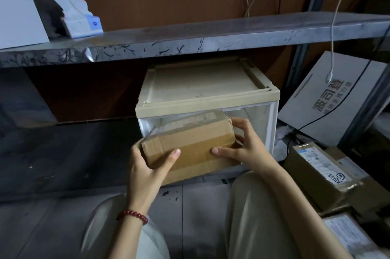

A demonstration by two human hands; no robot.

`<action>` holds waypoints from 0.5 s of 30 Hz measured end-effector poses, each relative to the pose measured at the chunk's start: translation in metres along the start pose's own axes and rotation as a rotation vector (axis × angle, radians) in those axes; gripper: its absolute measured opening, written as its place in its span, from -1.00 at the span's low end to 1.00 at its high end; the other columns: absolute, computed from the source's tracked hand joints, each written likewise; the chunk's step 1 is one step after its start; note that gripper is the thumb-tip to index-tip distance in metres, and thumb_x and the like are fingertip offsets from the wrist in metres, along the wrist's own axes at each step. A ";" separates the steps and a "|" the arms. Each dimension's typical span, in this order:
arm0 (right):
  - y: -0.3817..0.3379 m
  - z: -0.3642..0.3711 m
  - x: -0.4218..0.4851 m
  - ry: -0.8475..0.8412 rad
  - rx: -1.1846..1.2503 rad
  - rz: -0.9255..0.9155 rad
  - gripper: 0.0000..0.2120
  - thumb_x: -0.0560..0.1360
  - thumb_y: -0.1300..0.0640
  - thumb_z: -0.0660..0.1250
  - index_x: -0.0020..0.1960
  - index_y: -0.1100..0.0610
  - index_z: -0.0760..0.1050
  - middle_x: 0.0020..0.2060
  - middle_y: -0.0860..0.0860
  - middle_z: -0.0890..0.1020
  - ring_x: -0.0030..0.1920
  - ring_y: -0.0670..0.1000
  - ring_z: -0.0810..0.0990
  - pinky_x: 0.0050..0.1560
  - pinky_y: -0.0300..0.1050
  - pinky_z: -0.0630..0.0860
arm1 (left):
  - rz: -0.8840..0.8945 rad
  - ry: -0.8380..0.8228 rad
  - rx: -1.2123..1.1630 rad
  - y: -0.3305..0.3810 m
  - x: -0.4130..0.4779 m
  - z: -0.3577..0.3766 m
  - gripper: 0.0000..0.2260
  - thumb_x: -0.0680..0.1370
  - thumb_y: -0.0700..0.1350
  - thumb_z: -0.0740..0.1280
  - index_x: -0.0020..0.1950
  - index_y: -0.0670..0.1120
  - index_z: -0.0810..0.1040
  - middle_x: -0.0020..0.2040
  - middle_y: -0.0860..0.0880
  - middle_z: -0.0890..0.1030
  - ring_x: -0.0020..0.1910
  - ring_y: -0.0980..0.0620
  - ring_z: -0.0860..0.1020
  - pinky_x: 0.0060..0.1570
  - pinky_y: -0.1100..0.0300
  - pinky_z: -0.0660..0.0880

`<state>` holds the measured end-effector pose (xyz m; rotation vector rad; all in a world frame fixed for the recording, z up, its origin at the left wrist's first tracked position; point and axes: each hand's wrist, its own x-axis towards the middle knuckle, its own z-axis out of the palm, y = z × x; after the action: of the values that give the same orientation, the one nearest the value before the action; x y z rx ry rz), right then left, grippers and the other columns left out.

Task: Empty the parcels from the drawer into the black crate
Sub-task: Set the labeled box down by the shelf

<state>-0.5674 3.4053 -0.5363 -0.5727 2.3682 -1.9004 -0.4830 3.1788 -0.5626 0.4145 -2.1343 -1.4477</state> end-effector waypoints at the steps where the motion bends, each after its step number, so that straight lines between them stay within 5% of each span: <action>1: 0.000 -0.006 -0.003 0.005 -0.004 -0.003 -0.21 0.19 0.09 0.62 0.30 0.04 0.30 0.21 -0.19 0.46 0.30 -0.08 0.46 0.27 -0.10 0.49 | 0.014 0.003 -0.022 0.004 0.000 0.004 -0.30 0.21 0.31 0.48 0.24 0.11 0.34 0.13 0.12 0.52 0.07 0.19 0.53 -0.11 0.29 0.50; 3: -0.001 -0.018 -0.008 0.046 -0.008 0.000 -0.22 0.21 0.20 0.63 0.29 0.05 0.27 0.19 -0.19 0.46 0.31 -0.06 0.45 0.28 0.03 0.49 | 0.051 -0.003 -0.039 0.016 -0.001 0.015 -0.31 0.22 0.30 0.48 0.23 0.14 0.30 0.13 0.12 0.53 0.04 0.23 0.53 -0.18 0.33 0.50; 7: -0.008 -0.048 -0.021 0.183 0.039 -0.048 -0.18 0.22 0.24 0.62 0.34 0.01 0.25 0.27 -0.13 0.45 0.25 -0.16 0.46 0.23 -0.02 0.52 | 0.144 -0.036 -0.061 0.046 -0.005 0.044 -0.34 0.21 0.27 0.48 0.21 0.14 0.30 0.10 0.16 0.50 -0.02 0.31 0.51 -0.37 0.53 0.43; 10: -0.010 -0.078 -0.039 0.275 0.013 -0.076 -0.09 0.22 0.17 0.63 0.41 -0.11 0.20 0.25 -0.28 0.41 0.16 -0.31 0.46 0.13 -0.23 0.55 | 0.274 -0.124 -0.048 0.071 -0.008 0.071 -0.39 0.24 0.24 0.48 0.19 0.20 0.31 0.03 0.37 0.46 -0.04 0.45 0.48 -0.22 0.53 0.41; 12: -0.007 -0.098 -0.054 0.332 -0.029 -0.088 -0.10 0.22 0.13 0.63 0.40 -0.17 0.22 0.16 -0.42 0.40 0.15 -0.29 0.47 0.10 -0.19 0.57 | 0.337 -0.193 -0.004 0.084 -0.012 0.090 -0.43 0.27 0.23 0.48 0.20 0.19 0.35 0.11 0.22 0.50 0.05 0.27 0.48 -0.11 0.34 0.46; 15: 0.006 -0.132 -0.083 0.496 -0.099 -0.086 -0.17 0.22 0.14 0.63 0.34 -0.19 0.29 0.23 -0.28 0.41 0.18 -0.12 0.49 0.14 -0.05 0.55 | 0.388 -0.339 0.006 0.103 -0.024 0.129 -0.44 0.26 0.29 0.43 0.19 0.19 0.36 0.19 0.12 0.48 0.11 0.10 0.47 -0.16 0.36 0.45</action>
<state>-0.5271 3.5552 -0.5253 -0.2258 2.7803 -2.1808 -0.5335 3.3291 -0.5105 -0.2544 -2.3125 -1.3547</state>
